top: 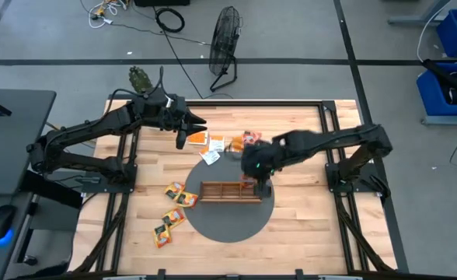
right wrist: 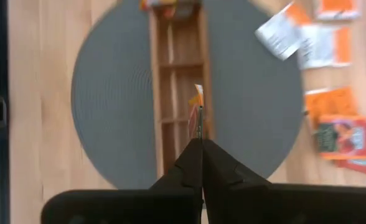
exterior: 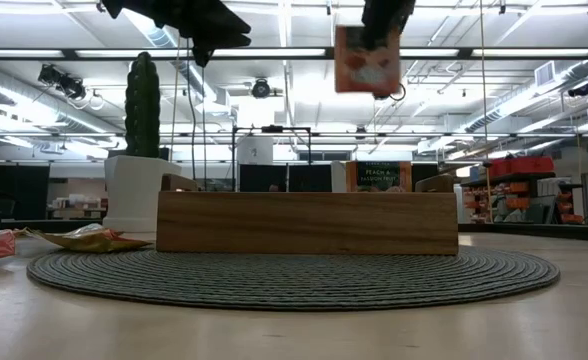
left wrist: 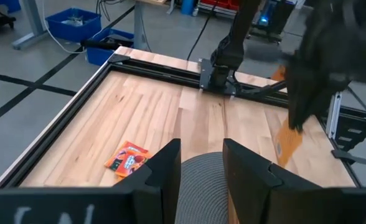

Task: Pick & Place Tea
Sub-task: Put the red tea bag into the right section of the wooden organizer

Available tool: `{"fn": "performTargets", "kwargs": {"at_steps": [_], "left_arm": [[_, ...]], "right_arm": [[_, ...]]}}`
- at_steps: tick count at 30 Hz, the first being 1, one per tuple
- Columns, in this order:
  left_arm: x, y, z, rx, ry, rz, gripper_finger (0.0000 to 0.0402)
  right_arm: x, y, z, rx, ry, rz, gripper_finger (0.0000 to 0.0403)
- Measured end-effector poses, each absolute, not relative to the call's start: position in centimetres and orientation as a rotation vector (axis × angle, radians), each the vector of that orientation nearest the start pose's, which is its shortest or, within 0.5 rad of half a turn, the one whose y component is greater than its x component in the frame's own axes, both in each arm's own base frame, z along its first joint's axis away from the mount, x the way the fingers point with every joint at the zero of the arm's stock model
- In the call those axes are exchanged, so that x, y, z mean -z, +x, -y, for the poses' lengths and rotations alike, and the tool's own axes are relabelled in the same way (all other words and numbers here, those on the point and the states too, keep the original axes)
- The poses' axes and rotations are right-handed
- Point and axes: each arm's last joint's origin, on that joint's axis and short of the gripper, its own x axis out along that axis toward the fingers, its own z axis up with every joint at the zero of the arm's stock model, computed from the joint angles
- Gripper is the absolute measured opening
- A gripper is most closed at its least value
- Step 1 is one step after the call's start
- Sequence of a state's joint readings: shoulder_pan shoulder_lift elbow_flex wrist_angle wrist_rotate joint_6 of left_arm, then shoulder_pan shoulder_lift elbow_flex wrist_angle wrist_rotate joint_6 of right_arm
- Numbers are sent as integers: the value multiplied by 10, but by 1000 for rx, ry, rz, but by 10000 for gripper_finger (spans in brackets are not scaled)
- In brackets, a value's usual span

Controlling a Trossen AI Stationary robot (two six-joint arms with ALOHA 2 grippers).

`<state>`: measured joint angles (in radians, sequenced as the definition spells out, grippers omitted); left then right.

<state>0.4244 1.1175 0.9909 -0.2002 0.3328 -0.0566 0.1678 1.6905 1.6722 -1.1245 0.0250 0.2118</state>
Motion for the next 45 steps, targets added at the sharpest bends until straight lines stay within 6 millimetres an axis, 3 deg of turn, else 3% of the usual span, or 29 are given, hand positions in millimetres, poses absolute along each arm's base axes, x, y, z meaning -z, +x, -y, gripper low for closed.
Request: {"fn": "performTargets", "kwargs": {"at_steps": [6,12,28,34,45], "left_arm": [[-339,227,-92,-100,-186,-300,124],[-339,227,-92,-100,-185,-299,124],[-339,228,-92,-101,-197,-301,124],[-339,228,-92,-103,-212,-295,124],[-339,228,-92,-103,-218,-296,124]], "right_arm": [[-313,344,-76,-39,-11,-1200,0],[-293,353,-81,-20,-29,-1177,0],[-229,334,-85,104,3,-1186,0],[-219,333,-79,155,-3,-1176,0],[-219,335,-70,141,-18,-1176,10]]}}
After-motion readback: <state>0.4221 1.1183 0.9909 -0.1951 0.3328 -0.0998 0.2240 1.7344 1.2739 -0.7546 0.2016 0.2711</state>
